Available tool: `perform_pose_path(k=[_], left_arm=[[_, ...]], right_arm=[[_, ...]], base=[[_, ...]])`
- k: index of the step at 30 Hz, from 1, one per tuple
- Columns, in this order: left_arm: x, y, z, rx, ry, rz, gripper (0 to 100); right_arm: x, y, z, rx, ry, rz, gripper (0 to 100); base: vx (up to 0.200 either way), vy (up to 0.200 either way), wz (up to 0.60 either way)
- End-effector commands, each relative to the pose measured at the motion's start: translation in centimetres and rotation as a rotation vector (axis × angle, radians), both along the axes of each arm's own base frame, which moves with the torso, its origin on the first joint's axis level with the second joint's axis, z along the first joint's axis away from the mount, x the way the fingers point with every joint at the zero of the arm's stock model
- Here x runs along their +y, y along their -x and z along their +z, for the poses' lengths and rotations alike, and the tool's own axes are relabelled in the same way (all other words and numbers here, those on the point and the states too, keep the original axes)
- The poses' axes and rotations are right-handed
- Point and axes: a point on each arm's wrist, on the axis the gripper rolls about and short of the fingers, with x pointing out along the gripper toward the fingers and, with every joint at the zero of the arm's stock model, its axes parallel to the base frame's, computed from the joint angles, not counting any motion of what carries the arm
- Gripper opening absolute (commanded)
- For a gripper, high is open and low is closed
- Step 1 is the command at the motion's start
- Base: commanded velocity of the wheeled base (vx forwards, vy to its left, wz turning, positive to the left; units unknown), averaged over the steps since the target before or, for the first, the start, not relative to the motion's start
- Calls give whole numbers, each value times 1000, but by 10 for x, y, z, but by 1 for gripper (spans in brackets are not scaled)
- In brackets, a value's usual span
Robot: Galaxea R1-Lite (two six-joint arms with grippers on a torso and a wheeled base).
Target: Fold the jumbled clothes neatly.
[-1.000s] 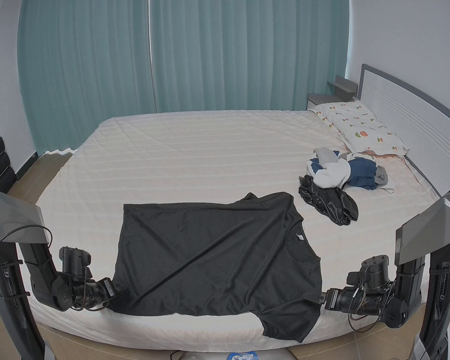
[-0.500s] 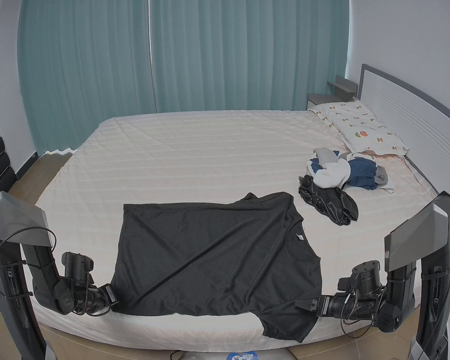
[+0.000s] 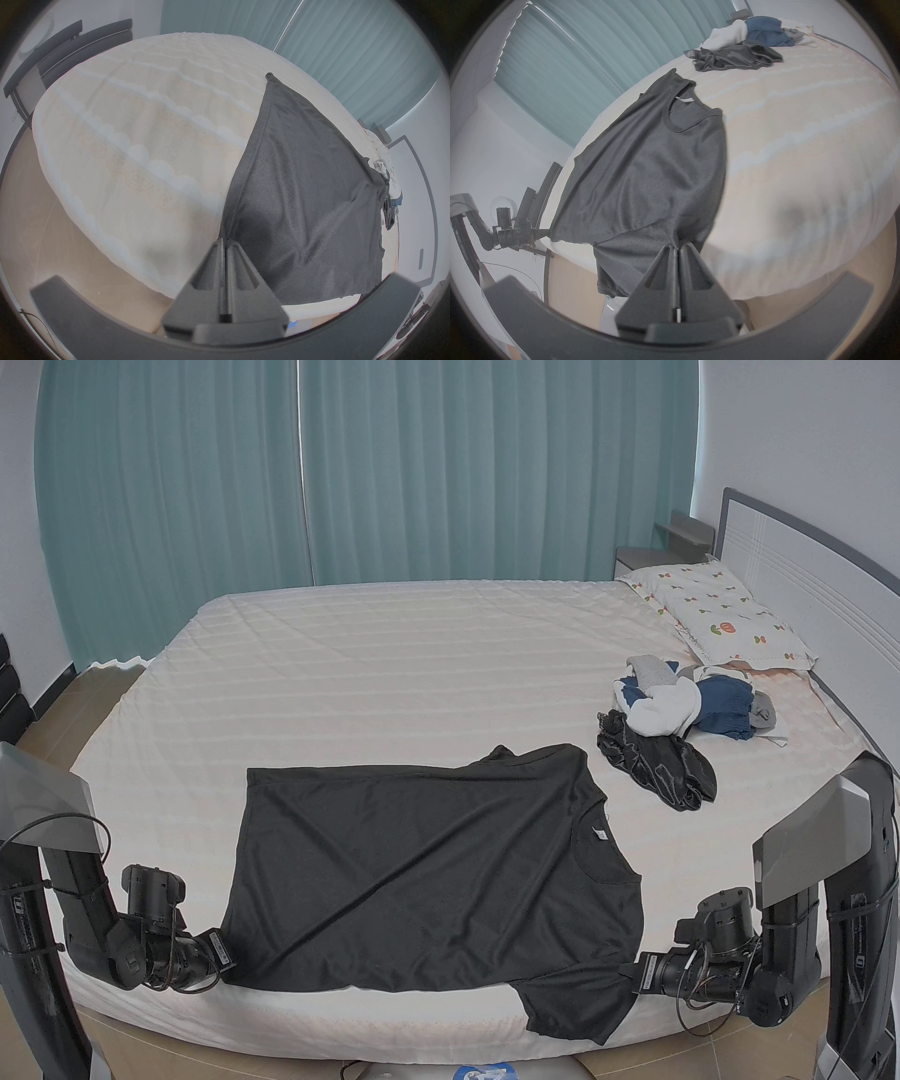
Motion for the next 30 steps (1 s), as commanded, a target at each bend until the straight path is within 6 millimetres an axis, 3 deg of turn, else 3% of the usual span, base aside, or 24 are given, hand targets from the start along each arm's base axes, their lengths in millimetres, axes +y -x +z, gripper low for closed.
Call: perform_pose_path(k=[1, 11, 18, 30], left_arm=[[0, 2, 5, -12, -2, 0, 0], [0, 9, 6, 26, -14, -9, 0], [0, 18, 12, 106, -52, -52, 0], [17, 13, 12, 113, -138, 11, 0]], right_arm=[[-14, 7, 11, 4, 3, -40, 0], [-34, 25, 20, 10, 46, -18, 0], [-30, 27, 22, 14, 41, 11, 0], [-25, 32, 11, 63, 86, 76, 0]], base=[[0, 0, 0], [0, 0, 0], [0, 0, 0], [0, 0, 0]])
